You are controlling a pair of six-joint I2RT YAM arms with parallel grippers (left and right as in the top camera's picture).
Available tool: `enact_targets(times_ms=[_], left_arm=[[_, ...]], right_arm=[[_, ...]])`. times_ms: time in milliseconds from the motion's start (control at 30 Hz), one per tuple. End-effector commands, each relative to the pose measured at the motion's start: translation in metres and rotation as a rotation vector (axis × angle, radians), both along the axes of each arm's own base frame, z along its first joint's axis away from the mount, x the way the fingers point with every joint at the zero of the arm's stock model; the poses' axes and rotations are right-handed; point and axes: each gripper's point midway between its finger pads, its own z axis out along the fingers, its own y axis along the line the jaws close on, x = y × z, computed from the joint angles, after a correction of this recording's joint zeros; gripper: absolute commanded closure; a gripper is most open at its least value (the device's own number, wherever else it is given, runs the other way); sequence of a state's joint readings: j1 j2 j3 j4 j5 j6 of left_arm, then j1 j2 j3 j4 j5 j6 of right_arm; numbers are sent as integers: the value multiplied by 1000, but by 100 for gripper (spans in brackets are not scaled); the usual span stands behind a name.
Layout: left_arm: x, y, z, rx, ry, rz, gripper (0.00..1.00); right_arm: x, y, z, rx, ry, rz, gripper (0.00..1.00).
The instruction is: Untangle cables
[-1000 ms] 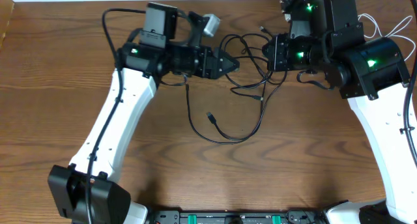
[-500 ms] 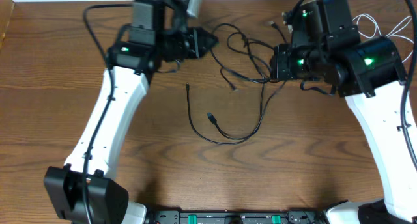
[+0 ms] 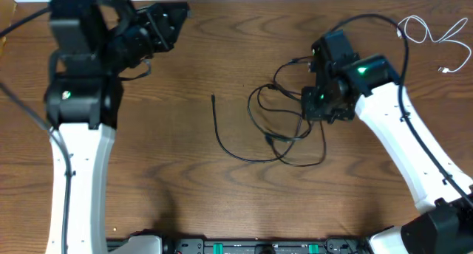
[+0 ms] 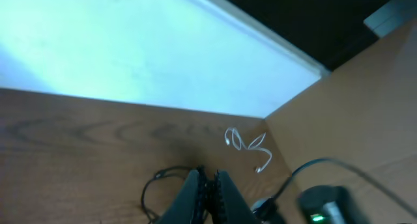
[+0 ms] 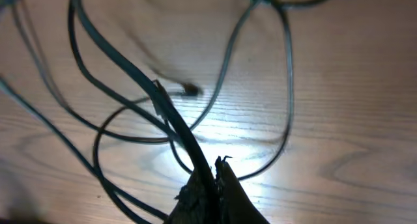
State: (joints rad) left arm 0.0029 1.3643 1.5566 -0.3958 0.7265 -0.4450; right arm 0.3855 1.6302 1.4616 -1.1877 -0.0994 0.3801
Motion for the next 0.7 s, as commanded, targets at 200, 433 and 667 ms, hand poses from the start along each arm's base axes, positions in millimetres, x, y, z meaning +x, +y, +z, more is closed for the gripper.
enact_targets(times_ms=[200, 433, 667], left_arm=[[-12, -10, -44, 31, 197, -35, 91], [-12, -25, -101, 83, 385, -103, 78], [-16, -43, -134, 154, 452, -191, 77]], right_arm=[[6, 26, -3, 139, -18, 39, 99], [19, 61, 32, 374, -101, 196, 99], [35, 52, 56, 423, -146, 157, 32]])
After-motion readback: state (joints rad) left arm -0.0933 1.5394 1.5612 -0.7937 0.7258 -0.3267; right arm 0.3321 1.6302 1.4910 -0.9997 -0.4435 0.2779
